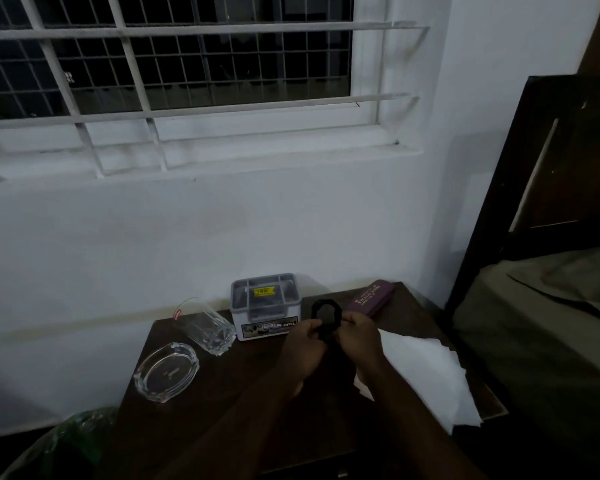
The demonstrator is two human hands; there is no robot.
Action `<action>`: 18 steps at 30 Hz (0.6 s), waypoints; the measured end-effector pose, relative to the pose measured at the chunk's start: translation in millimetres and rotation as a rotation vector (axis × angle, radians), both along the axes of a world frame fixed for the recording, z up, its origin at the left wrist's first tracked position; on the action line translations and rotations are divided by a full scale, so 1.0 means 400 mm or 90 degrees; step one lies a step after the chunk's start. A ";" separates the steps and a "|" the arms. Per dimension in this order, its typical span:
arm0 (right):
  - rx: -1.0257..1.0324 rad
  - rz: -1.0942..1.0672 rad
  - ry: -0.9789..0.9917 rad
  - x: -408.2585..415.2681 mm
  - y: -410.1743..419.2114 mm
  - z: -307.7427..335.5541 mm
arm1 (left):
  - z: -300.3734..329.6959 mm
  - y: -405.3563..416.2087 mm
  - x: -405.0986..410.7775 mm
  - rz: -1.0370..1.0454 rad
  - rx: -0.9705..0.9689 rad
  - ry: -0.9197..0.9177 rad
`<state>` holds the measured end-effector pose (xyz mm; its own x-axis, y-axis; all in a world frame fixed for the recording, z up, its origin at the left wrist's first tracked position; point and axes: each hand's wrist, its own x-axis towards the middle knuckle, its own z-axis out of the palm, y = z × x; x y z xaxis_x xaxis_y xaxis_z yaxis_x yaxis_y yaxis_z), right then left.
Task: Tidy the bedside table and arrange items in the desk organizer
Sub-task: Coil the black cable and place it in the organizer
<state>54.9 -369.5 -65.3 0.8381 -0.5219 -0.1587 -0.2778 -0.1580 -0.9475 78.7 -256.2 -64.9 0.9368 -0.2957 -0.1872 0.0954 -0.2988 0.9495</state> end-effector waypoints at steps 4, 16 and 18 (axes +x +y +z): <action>-0.160 0.121 0.008 0.023 -0.011 -0.003 | -0.011 -0.010 0.023 -0.017 -0.014 0.013; -0.459 0.119 -0.008 0.057 -0.010 -0.017 | -0.003 -0.025 0.043 -0.101 0.076 -0.093; -0.497 0.159 0.006 0.068 -0.016 -0.014 | 0.012 -0.025 0.043 -0.114 0.094 -0.137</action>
<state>81.9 -376.1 -71.0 0.9447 -0.2827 0.1660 -0.1539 -0.8295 -0.5369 96.0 -266.1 -60.0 0.8951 -0.4437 -0.0441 -0.1690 -0.4291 0.8873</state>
